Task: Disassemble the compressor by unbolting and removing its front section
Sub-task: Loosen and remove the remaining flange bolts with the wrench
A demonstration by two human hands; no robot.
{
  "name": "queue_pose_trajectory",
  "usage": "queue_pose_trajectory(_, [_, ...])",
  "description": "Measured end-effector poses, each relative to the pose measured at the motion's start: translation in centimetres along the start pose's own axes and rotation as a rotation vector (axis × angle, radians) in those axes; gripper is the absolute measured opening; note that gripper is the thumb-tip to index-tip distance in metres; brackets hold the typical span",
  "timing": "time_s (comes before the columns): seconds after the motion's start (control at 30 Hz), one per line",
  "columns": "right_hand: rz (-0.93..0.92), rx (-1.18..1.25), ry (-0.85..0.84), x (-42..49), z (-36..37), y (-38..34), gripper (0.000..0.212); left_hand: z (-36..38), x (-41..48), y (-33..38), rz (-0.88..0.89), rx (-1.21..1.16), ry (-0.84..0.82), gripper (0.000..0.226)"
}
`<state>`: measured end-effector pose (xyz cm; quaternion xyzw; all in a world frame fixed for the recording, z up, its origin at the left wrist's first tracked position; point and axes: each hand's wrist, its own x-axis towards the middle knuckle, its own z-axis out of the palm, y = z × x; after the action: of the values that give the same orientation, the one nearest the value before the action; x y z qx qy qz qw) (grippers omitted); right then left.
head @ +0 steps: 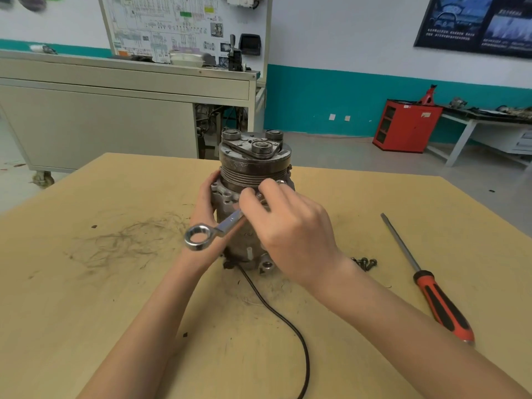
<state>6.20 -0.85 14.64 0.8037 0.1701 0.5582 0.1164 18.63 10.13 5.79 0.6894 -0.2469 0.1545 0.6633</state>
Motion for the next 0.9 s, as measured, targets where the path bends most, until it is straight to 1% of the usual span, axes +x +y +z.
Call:
queue_pose_trajectory(0.03, [0.020,-0.016,-0.022,0.2,-0.2,0.1,0.012,0.0,-0.4,0.2,-0.029,0.029,-0.007,0.074])
queue_pose_trajectory(0.1, [0.034,-0.018,-0.038,0.6,-0.2,-0.1,0.019,0.0,-1.0,0.7,-0.005,0.048,-0.066,0.078])
queue_pose_trajectory(0.17, [0.067,0.022,-0.044,1.3,-0.1,-0.6,0.023,-0.1,-0.7,1.3,0.015,0.080,-0.096,0.076])
queue_pose_trajectory(0.27, [0.079,-0.034,-0.069,1.9,0.6,-1.6,0.026,0.0,-0.4,2.0,0.017,0.140,-0.066,0.072])
queue_pose_trajectory(0.33, [0.088,-0.046,-0.080,1.8,1.0,-2.1,0.023,0.1,-0.6,2.3,-0.008,0.122,-0.047,0.071])
queue_pose_trajectory(0.43, [0.064,0.069,0.007,0.4,1.1,-1.0,0.010,0.0,-1.0,2.3,-0.035,0.058,-0.068,0.077])
queue_pose_trajectory(0.5, [0.039,0.208,0.092,-1.1,1.1,1.0,0.020,-0.2,-1.1,2.3,-0.035,0.036,-0.081,0.084])
queue_pose_trajectory(0.53, [0.062,0.326,0.120,-2.0,1.2,2.2,0.025,-0.3,-1.0,2.4,-0.032,0.050,-0.081,0.087])
queue_pose_trajectory(0.57, [0.132,0.486,0.126,-2.7,1.2,3.4,0.026,-0.4,-1.0,2.4,-0.032,0.060,-0.079,0.088])
queue_pose_trajectory(0.6, [0.245,0.681,0.112,-3.2,1.1,4.3,0.023,-0.4,-1.1,2.4,-0.038,0.066,-0.076,0.089])
queue_pose_trajectory(0.67, [0.523,1.088,0.064,-3.8,1.4,5.5,0.019,-0.3,-1.0,2.3,-0.045,0.071,-0.076,0.085])
queue_pose_trajectory(0.73, [0.783,1.412,0.050,-3.5,2.2,6.4,0.020,-0.4,-1.0,2.2,-0.054,0.065,-0.079,0.084])
queue_pose_trajectory(0.83, [1.151,1.809,0.030,-2.2,3.8,7.8,0.021,-0.4,-1.0,2.4,-0.066,0.056,-0.080,0.087])
queue_pose_trajectory(0.9, [1.379,1.945,-0.008,-1.5,5.0,8.1,0.024,-0.4,-1.1,2.4,-0.066,0.055,-0.078,0.088])
